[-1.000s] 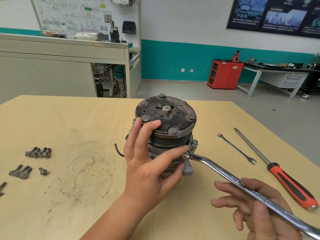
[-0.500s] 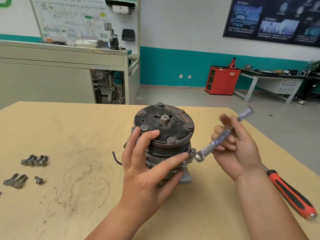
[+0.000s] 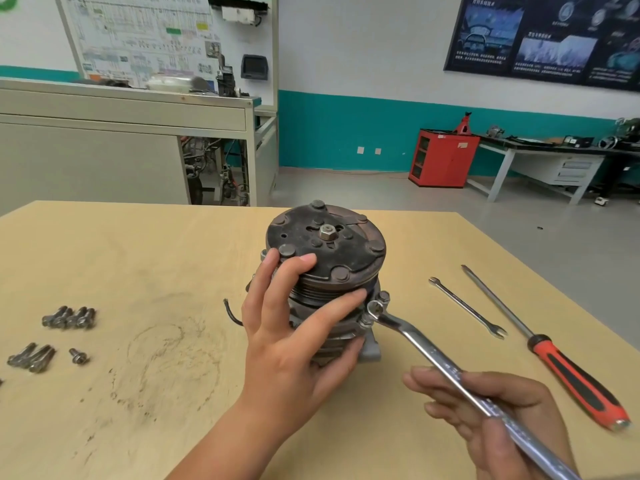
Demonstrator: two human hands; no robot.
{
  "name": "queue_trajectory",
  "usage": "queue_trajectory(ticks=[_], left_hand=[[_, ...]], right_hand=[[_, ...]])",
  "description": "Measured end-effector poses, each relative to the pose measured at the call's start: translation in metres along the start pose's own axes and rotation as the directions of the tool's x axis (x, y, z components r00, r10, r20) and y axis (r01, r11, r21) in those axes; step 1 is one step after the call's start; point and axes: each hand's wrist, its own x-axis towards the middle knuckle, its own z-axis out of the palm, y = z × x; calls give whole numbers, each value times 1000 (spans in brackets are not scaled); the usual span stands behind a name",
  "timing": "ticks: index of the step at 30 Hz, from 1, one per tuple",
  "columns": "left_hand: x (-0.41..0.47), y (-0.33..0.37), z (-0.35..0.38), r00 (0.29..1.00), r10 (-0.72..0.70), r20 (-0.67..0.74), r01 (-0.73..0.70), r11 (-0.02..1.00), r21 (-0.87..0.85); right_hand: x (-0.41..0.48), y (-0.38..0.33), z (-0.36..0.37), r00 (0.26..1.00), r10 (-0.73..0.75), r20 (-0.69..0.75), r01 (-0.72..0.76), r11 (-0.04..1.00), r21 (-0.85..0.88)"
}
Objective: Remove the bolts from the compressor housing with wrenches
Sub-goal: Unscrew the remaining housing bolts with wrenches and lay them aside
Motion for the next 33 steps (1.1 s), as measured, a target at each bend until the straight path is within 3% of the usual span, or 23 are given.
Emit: queue_trajectory(ticks=[9,13,19,24,29,31,33], left_hand=[[0,0,0,1000,5,18,-5,1000,0],[-2,-1,0,1000,8,24,-8,1000,-9],[-3,-2,-1,999,18,34,-17,1000,-23],[-3,-1,-2,999,16,50,-14,1000,-26],[-4,3,-2,999,-10,46,12,999,-52],[-4,5,-2,999,-15,44,17,999,-51],[-4,4,-1,999,-10,39,12,999,-43]], right_hand=[[-5,2,-6,997,48,58,-44,997,-67],[-1,-1,-9,995,67,79,-66,998,-18],[0,2,-13,994,83,72,-70,984,-162],[2,5,-23,985,130,112,-123,990,-75],[42,26,-25,973,180,-145,-155,974,168],[73,40,-20,967,218,-133,-214,976,44],[99,47,-14,978,208,-25,-210,966,-150]])
